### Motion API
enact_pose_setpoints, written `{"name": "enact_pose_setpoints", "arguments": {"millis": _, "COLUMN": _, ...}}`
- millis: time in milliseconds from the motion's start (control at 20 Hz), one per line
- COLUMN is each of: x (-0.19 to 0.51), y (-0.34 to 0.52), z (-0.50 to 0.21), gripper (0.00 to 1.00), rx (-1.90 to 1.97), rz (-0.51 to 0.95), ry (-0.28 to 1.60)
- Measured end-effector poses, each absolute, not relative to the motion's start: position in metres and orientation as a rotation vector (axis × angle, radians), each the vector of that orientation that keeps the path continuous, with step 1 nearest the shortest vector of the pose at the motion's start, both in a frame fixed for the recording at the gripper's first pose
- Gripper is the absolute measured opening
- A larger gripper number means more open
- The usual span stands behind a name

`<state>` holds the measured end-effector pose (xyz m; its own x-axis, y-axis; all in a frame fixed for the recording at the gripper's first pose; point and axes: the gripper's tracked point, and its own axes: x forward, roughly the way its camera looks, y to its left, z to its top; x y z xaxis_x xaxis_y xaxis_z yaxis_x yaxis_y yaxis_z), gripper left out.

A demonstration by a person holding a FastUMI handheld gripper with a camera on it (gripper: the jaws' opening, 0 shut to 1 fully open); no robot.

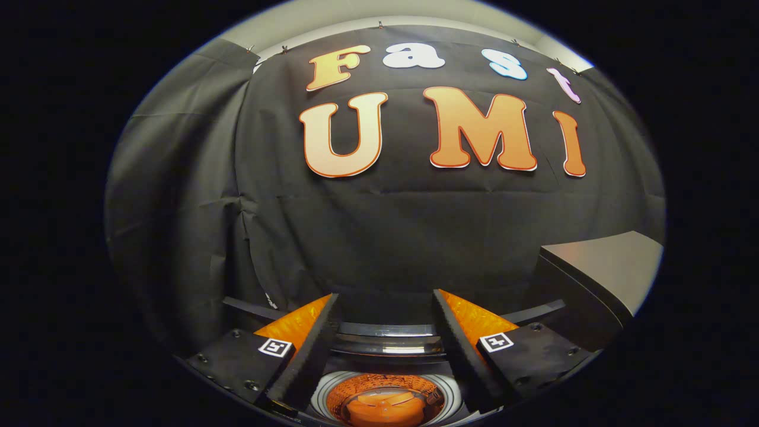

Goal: Put the clothes into the washing machine and then close the washing machine lid.

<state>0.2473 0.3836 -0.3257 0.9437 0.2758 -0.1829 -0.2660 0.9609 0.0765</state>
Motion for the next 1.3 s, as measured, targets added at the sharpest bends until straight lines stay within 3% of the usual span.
{"name": "enact_pose_setpoints", "arguments": {"millis": 400, "x": 0.228, "y": 0.384, "z": -0.343, "gripper": 0.99, "rx": 0.062, "rz": 0.295, "ry": 0.236}}
{"name": "enact_pose_setpoints", "arguments": {"millis": 650, "x": 0.216, "y": 0.384, "z": -0.409, "gripper": 0.99, "rx": 0.059, "rz": 0.288, "ry": 0.431}}
{"name": "enact_pose_setpoints", "arguments": {"millis": 850, "x": 0.208, "y": 0.388, "z": -0.425, "gripper": 0.98, "rx": 0.081, "rz": 0.296, "ry": 0.482}}
{"name": "enact_pose_setpoints", "arguments": {"millis": 1100, "x": 0.209, "y": 0.389, "z": -0.409, "gripper": 0.98, "rx": 0.071, "rz": 0.309, "ry": 0.471}}
{"name": "enact_pose_setpoints", "arguments": {"millis": 1300, "x": 0.207, "y": 0.373, "z": -0.349, "gripper": 0.98, "rx": 0.06, "rz": 0.314, "ry": 0.393}}
